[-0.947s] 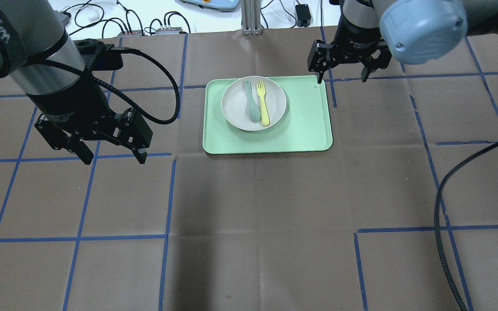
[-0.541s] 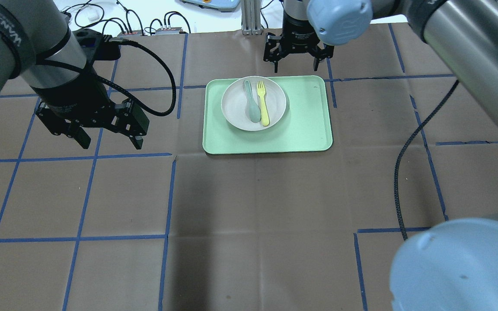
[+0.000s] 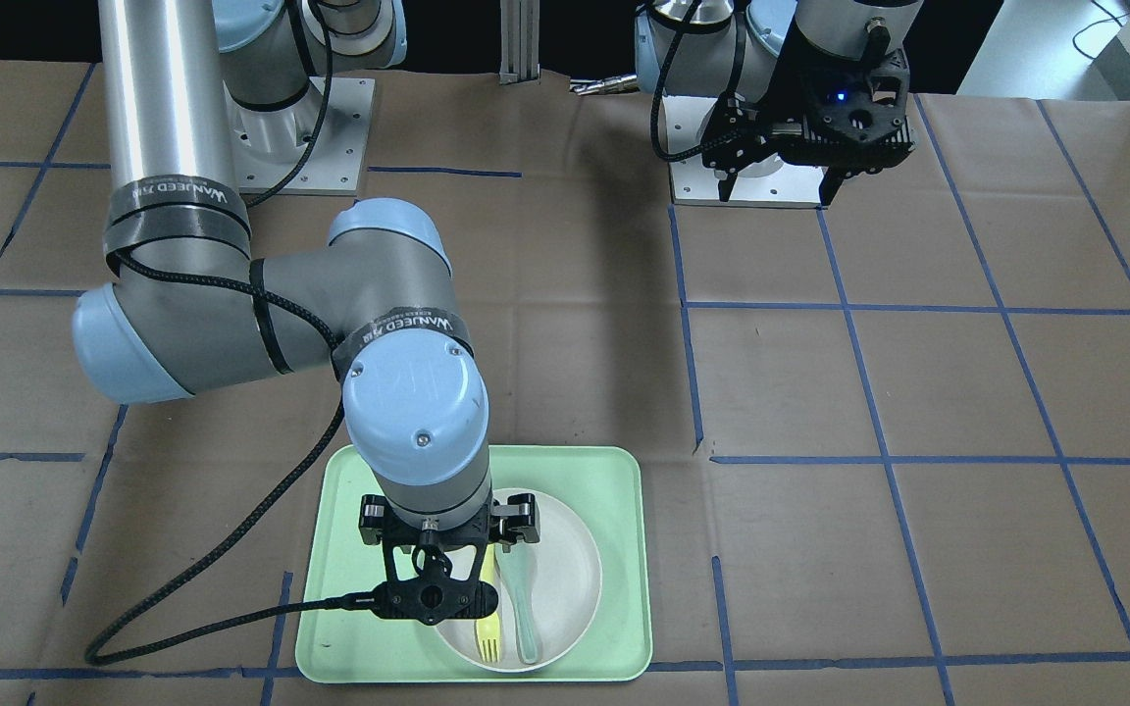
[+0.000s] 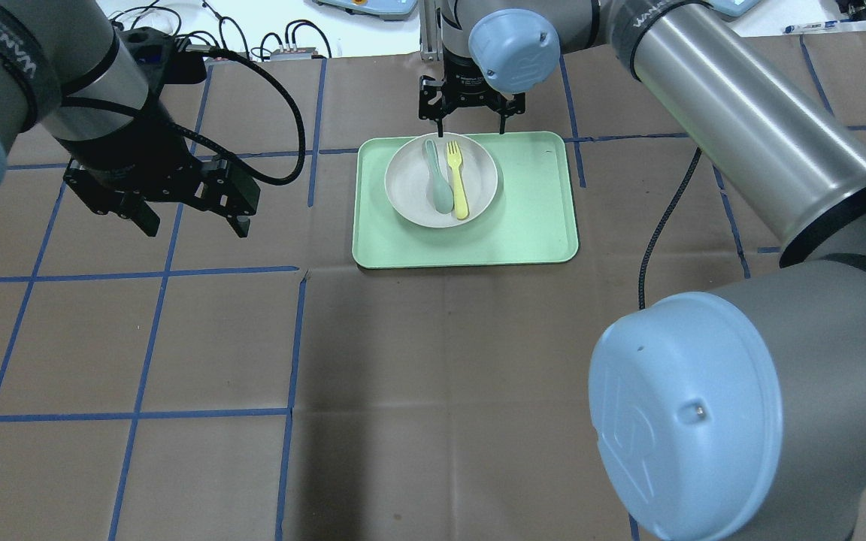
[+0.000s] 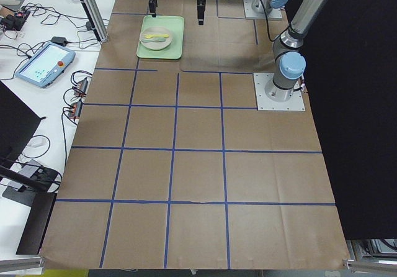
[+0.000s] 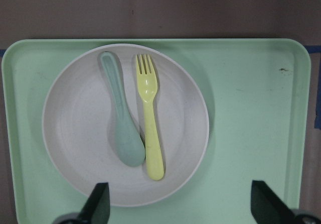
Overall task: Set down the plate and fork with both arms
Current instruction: 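Move the right gripper over the yellow fork while the left arm draws back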
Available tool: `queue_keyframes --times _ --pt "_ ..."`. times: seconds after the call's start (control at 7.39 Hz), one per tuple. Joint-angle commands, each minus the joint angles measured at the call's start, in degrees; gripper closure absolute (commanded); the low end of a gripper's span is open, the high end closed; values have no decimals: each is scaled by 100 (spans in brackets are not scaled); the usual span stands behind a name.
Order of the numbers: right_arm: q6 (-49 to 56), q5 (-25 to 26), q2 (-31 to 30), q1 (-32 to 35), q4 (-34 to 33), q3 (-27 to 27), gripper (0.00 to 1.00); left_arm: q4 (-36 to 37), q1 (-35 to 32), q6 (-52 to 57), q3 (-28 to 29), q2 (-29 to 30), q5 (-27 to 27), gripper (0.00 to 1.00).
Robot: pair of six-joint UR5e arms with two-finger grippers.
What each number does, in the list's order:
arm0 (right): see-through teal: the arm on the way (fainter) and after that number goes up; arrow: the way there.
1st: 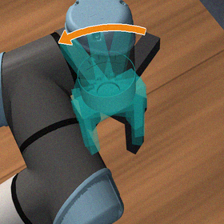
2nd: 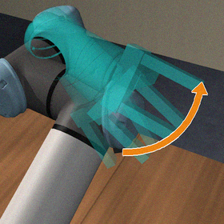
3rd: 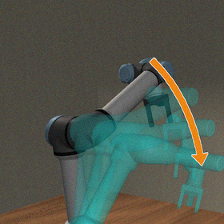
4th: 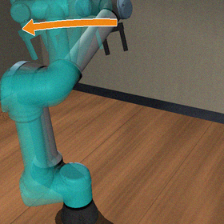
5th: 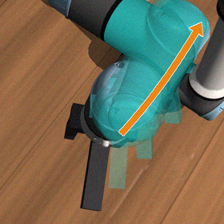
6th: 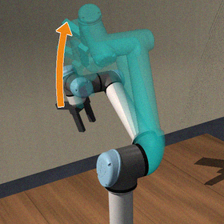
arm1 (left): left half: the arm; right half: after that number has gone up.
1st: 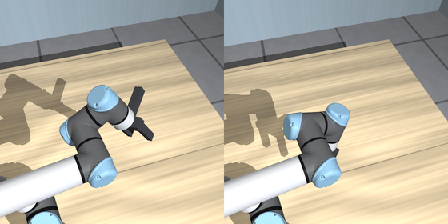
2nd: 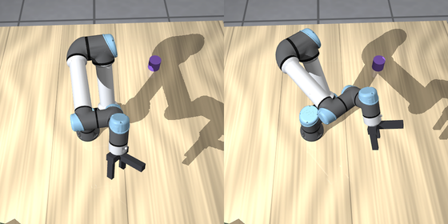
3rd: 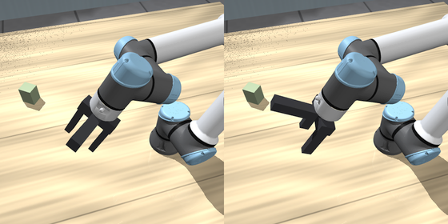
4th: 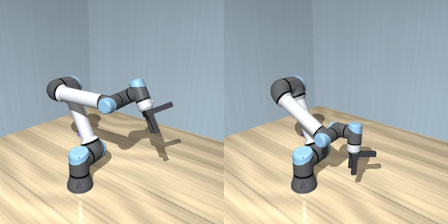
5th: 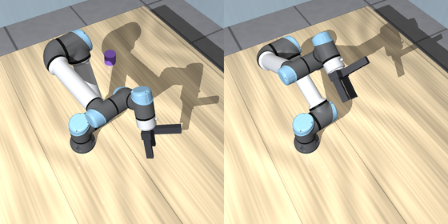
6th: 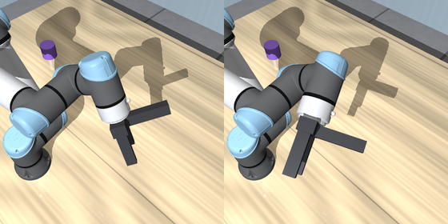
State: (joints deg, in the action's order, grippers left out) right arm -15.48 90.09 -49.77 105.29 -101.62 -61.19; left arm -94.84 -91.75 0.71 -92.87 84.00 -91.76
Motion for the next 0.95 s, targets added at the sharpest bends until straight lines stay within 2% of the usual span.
queue_keyframes --times 0.0,0.41,0.81 --pt "-16 17 318 9 -51 10 11 18 -1 0 -3 -6 0 0" --pt "-34 70 564 61 -244 -7 34 18 -1 0 -3 12 0 0" --pt "-86 70 714 88 -244 -34 51 9 -1 0 -3 12 -9 0"
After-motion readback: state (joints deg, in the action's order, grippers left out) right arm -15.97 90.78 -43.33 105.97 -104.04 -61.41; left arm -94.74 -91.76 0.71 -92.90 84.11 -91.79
